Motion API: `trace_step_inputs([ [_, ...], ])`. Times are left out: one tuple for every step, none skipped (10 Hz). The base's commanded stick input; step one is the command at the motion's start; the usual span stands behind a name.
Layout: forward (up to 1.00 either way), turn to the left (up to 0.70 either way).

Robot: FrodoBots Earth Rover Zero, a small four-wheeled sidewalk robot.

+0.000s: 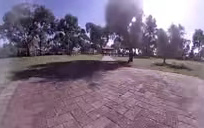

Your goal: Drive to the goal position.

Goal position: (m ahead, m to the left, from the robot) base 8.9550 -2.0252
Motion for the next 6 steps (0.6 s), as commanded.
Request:
trace_step_inputs([
  [0.70,0.00],
  [0.70,0.00],
  [0.70,0.00],
  [0.70,0.00],
  [0.70,0.00],
  [0.70,0.00],
])
